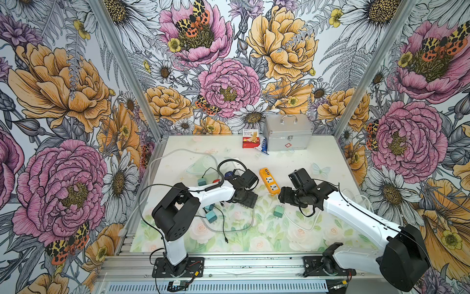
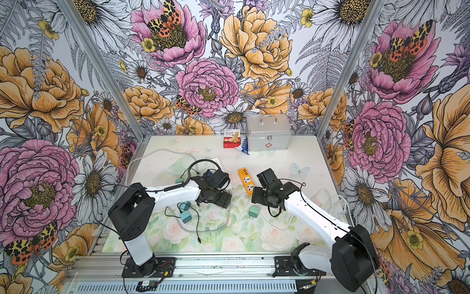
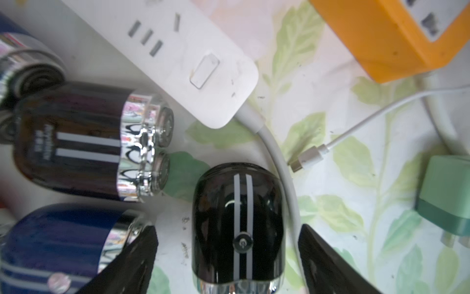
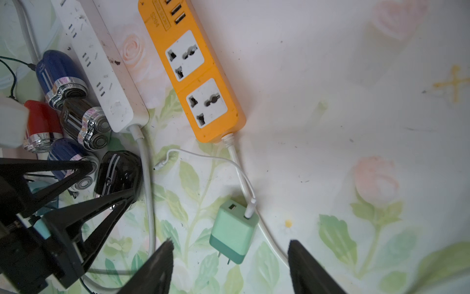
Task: Unplug the electric shaver
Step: Place the electric shaver at the center of the board, then pick up the plug from the center of the board.
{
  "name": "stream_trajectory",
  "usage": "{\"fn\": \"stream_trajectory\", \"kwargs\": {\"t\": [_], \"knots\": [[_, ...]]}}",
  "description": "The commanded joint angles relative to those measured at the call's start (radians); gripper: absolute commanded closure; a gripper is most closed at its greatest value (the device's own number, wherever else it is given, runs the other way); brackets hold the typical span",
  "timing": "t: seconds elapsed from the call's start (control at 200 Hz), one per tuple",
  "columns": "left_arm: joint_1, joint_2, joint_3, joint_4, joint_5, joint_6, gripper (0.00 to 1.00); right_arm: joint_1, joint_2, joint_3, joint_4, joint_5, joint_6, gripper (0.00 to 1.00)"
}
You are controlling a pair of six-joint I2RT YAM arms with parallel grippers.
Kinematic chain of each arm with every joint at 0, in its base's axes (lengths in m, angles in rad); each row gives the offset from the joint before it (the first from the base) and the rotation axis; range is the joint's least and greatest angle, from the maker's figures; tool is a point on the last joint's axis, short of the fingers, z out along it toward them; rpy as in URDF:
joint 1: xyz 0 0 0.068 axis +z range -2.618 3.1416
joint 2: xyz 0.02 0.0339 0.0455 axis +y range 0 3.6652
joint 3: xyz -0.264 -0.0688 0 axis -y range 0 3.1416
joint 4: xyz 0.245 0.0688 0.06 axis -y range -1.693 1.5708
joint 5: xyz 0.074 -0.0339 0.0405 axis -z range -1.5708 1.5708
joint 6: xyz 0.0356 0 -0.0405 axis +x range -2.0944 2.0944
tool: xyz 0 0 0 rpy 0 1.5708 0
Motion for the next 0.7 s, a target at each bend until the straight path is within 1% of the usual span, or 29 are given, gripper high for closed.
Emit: {"fn": "stream_trajectory", "kwargs": {"t": [0.0,0.06,0.21,0.32,0.47,0.5,0.695], "knots": [[-0.028,-0.073,0.041,-0.043,-0.039,-0.003,0.08,-0.032,-0.026,-0.002,-0.019,0.020,-0.026,0.27],[-0.043,-0.079,0.067,-0.052,0.008,0.006,0.09,-0.061,-0.037,0.000,-0.033,0.013,-0.035,0.25],[-0.099,-0.051,0.123,-0.052,0.110,0.019,0.10,-0.184,-0.086,0.007,-0.077,0.014,-0.068,0.25],[-0.161,-0.006,0.142,-0.051,0.146,0.058,0.11,-0.261,-0.117,0.019,-0.128,0.065,-0.088,0.25],[-0.206,0.054,0.201,-0.048,0.251,0.063,0.11,-0.329,-0.171,0.002,-0.170,0.099,-0.102,0.25],[-0.213,0.095,0.209,-0.048,0.260,0.063,0.11,-0.342,-0.182,-0.005,-0.174,0.098,-0.100,0.25],[-0.217,0.169,0.255,-0.042,0.324,0.080,0.10,-0.375,-0.259,-0.047,-0.202,0.104,-0.059,0.26]]}}
